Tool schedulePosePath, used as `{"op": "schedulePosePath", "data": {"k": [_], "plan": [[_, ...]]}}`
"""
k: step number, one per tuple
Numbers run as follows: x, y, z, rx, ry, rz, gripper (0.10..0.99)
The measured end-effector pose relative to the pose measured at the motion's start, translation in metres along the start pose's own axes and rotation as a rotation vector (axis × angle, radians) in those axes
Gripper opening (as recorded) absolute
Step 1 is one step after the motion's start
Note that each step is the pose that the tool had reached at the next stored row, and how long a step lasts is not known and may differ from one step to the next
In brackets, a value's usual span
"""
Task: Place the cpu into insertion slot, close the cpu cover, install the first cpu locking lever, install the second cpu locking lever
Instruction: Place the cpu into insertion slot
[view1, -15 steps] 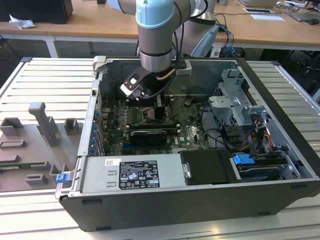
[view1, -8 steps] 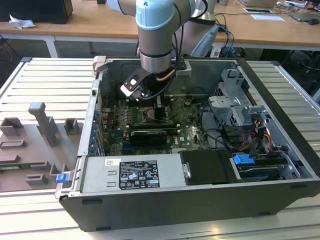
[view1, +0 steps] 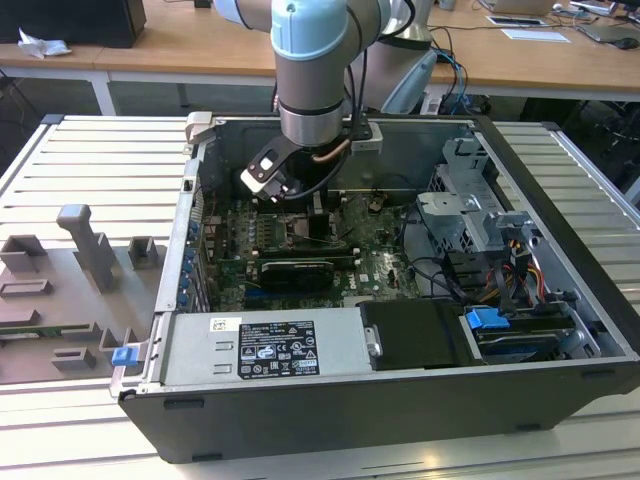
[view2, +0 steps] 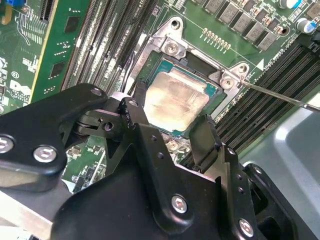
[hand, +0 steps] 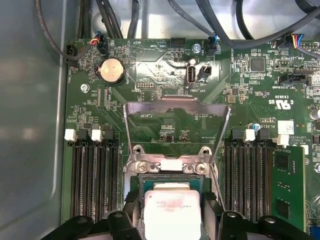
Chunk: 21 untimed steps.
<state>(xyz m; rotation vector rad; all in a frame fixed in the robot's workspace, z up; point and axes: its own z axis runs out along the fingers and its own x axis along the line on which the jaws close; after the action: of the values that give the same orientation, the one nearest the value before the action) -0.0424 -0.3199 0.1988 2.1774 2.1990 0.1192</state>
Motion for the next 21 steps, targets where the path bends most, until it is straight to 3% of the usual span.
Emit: {"op": "schedulePosePath", "data": {"k": [3, 4, 14, 15, 18, 21], "plan": [[-0.0001, -0.0001, -0.0002, 0.0, -0.0004, 0.0, 0.6], [-0.0001, -0.0001, -0.0002, 0.0, -0.0003, 0.0, 0.533], [0.0, 0.0024, -0.0001, 0.0, -0.0019, 0.023, 0.541], [0.0, 0.0024, -0.0001, 0.0, -0.002, 0.023, 0.608], [0.0, 0.0023, -0.0002, 0.0, -0.0022, 0.024, 0.608], [0.0, 0.0026, -0.0041, 0.001, -0.0023, 0.024, 0.608]]}}
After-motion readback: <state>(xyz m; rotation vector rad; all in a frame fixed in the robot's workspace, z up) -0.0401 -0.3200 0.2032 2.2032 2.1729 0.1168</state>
